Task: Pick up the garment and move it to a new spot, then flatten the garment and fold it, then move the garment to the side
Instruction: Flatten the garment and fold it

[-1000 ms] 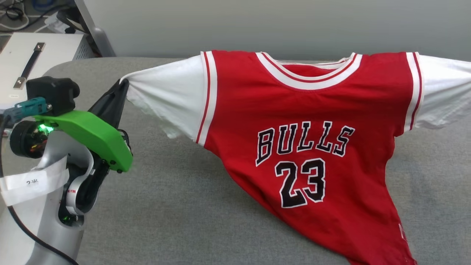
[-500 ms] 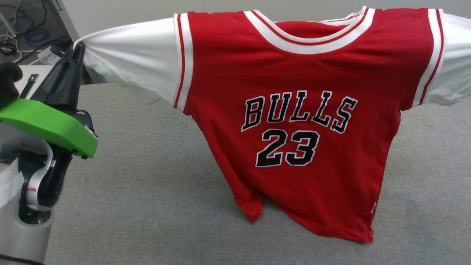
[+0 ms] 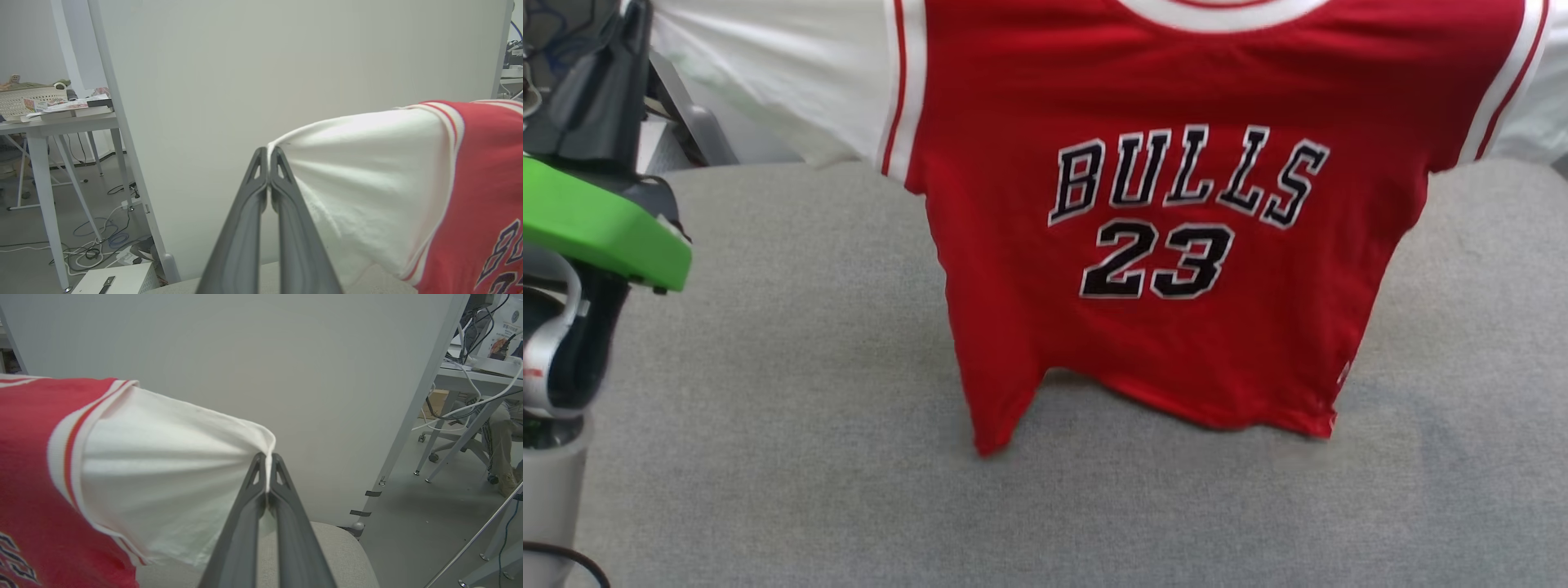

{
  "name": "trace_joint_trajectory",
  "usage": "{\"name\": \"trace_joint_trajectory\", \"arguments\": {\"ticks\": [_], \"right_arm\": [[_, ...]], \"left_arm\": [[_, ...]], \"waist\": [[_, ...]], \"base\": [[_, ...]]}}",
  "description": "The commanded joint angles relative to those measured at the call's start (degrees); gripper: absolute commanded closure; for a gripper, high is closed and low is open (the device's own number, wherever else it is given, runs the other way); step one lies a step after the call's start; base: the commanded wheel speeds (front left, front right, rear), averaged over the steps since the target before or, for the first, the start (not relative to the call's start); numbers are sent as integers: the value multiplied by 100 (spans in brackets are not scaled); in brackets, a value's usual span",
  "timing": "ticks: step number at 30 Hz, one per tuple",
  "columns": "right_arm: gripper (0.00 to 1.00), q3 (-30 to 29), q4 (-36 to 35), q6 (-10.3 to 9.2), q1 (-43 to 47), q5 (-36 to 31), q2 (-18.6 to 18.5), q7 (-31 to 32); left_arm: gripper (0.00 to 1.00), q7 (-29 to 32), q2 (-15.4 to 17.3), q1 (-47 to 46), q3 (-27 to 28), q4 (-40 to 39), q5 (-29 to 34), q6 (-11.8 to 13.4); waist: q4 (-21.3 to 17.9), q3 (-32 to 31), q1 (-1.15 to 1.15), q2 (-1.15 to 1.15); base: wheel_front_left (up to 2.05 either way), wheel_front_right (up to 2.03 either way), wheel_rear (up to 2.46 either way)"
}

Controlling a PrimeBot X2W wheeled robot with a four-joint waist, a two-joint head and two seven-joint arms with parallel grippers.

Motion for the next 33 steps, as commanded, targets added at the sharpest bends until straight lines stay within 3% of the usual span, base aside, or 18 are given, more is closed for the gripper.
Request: {"name": "trace_joint_trajectory", "arguments": {"ticks": [1, 8, 9, 16, 26, 33], "right_arm": [[100, 10, 70, -5, -179, 29, 0, -99], [100, 35, 571, -5, -1072, -57, 213, -754], [100, 151, 772, -5, -1492, -142, 277, -1001], [100, 365, 1447, -5, -2938, -280, 283, -1319], [100, 463, 2783, -5, -5267, -727, 550, -2080], [100, 603, 3715, -5, -6488, -990, 700, -2622]], "left_arm": [[100, -39, 95, -158, 64, 58, 73, -19], [100, -40, 253, -876, 89, 322, 69, -169], [100, 7, 305, -1357, 57, 558, 16, -284], [100, -177, 385, -2805, -49, 1278, 113, -559], [100, -584, 215, -5279, -393, 2630, 449, -760], [100, -1251, -128, -6819, -622, 3920, 752, -794]], "waist": [[-22, 208, 0, 0], [-6, 865, 0, 0], [0, 1235, 0, 0], [2, 2261, 0, 0], [-1, 3380, 0, 0], [90, 3810, 0, 0]], "base": [[0, 0, 0], [0, 0, 0], [0, 0, 0], [0, 0, 0], [0, 0, 0], [0, 0, 0]]}}
